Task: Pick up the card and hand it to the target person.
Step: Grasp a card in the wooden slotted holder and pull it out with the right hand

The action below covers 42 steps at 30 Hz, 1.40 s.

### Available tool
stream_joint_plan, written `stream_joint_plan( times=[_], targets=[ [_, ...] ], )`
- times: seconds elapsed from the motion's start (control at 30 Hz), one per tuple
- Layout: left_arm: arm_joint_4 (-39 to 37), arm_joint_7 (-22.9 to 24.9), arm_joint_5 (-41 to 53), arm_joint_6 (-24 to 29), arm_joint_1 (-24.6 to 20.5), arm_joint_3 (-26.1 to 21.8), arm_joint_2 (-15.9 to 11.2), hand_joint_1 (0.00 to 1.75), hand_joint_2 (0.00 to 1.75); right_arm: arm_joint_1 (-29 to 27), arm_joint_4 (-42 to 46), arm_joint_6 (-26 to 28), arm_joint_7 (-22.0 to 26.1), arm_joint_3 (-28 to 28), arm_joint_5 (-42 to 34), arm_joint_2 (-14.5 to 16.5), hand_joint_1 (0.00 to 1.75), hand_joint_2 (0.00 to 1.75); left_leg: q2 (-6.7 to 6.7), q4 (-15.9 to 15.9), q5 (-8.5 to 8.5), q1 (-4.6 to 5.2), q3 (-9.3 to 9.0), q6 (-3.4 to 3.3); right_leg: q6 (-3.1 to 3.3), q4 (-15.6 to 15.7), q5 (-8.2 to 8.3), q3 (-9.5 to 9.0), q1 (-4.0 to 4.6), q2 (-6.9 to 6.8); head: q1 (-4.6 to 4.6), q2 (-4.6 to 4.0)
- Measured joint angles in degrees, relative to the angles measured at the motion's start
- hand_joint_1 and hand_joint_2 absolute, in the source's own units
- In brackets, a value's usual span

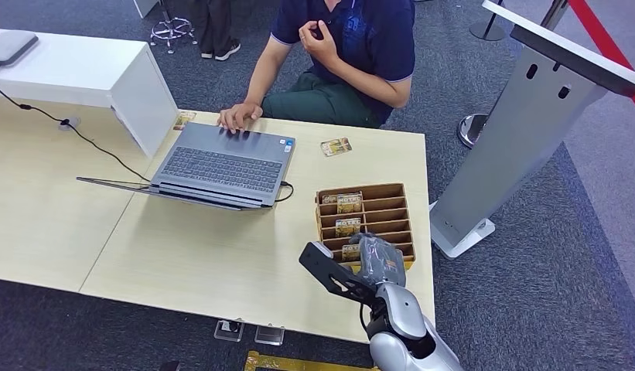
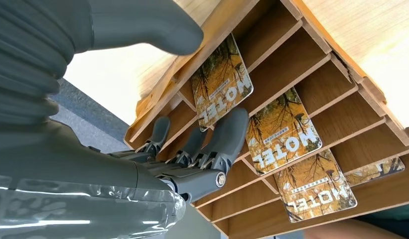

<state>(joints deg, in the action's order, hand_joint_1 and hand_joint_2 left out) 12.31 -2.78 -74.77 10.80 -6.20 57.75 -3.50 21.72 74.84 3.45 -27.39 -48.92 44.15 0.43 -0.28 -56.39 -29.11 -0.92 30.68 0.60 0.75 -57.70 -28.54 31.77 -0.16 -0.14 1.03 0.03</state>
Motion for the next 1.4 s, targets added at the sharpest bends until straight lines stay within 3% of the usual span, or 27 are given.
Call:
stream_joint_plan(
  times=[0.4,0.6,0.87,1.4],
  targets=[
    [0.0,0.2,0.1,0.0,0.0,0.0,0.0,0.00,0.00,-0.1,0.0,-0.2,-0.1,0.1,-0.8,-0.2,0.87,1.75,0.00,0.0,0.00,0.00,0.00,0.00,0.00,0.0,0.00,0.00,0.00,0.00,0.01,0.00],
    [0.0,0.2,0.4,0.0,0.0,0.0,0.0,0.00,0.00,-0.2,0.0,-0.1,-0.1,0.1,-0.8,-0.3,1.26,1.75,0.00,0.0,0.00,0.00,0.00,0.00,0.00,0.0,0.00,0.00,0.00,0.00,0.01,0.00],
    [0.0,0.3,0.6,0.0,0.0,0.0,0.0,0.00,0.00,-0.3,0.0,0.2,-0.1,0.2,-0.9,-0.6,1.50,1.75,0.00,0.0,0.00,0.00,0.00,0.00,0.00,0.0,0.00,0.00,0.00,0.00,0.00,0.00],
    [0.0,-0.6,0.7,-0.1,0.0,0.0,0.0,0.00,0.00,0.7,2.1,3.6,0.5,0.3,2.0,-0.9,1.50,1.75,0.00,0.0,0.00,0.00,0.01,0.00,0.00,0.0,0.00,0.00,0.00,0.00,0.01,-0.01]
  ],
)
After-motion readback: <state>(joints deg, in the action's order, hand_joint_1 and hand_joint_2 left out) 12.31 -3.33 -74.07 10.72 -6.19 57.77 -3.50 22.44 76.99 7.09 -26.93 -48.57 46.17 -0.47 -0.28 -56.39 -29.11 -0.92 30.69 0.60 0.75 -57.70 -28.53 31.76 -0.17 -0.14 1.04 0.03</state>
